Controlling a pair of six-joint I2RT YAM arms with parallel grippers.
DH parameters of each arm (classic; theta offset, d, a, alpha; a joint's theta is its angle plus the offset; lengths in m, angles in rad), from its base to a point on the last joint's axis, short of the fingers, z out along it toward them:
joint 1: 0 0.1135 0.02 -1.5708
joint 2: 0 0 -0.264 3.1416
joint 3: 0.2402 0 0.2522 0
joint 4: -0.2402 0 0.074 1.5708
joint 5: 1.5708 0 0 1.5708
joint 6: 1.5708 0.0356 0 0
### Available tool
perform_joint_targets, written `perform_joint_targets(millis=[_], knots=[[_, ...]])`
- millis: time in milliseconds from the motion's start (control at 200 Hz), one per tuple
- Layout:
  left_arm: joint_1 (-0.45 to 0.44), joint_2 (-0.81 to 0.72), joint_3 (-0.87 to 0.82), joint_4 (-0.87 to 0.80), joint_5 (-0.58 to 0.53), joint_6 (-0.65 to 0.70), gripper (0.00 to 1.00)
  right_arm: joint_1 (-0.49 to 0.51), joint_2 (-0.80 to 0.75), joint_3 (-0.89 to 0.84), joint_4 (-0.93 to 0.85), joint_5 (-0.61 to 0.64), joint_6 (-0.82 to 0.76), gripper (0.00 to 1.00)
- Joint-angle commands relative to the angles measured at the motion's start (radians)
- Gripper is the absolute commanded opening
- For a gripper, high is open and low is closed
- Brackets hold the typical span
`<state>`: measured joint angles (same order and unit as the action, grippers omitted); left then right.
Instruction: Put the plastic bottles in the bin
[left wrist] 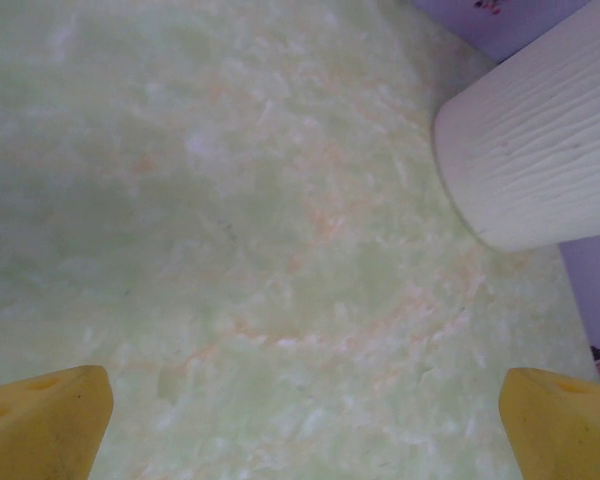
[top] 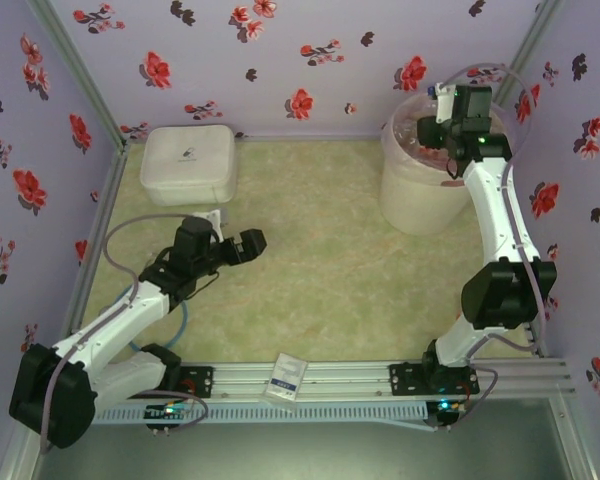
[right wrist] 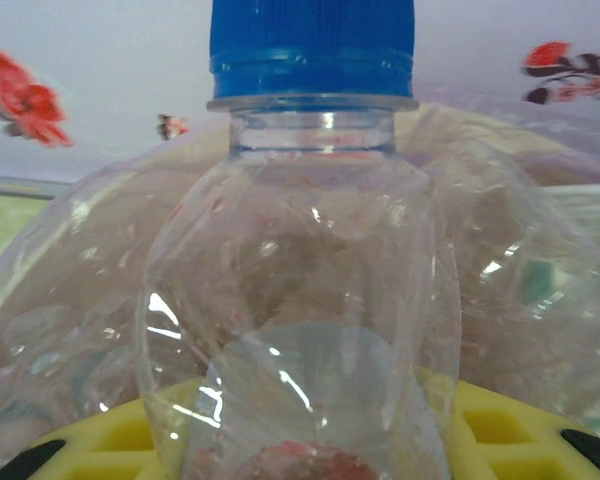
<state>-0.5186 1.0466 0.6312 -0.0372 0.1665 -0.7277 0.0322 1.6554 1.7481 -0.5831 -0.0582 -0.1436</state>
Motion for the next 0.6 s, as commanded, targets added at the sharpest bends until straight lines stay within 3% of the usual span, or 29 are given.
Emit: perform_joint_targets(millis=[0,120,190,595], knots=[[0.008,0.028,0.093,0.032,0.022,0.007,1.0,0.015,0.026,-0.055,-0.124,-0.227,0.064,0.19],[0.008,0.048,0.14,0.024,0.017,0.022,1.0,0.022,0.017,-0.103,-0.08,-0.391,0.12,0.16],[0.007,0.052,0.164,0.005,0.001,0.032,1.0,0.048,0.005,-0.128,-0.055,-0.416,0.14,0.15],[0.082,-0.045,0.179,-0.159,-0.095,0.095,1.0,0.322,-0.052,-0.189,0.0,-0.337,0.179,0.16]])
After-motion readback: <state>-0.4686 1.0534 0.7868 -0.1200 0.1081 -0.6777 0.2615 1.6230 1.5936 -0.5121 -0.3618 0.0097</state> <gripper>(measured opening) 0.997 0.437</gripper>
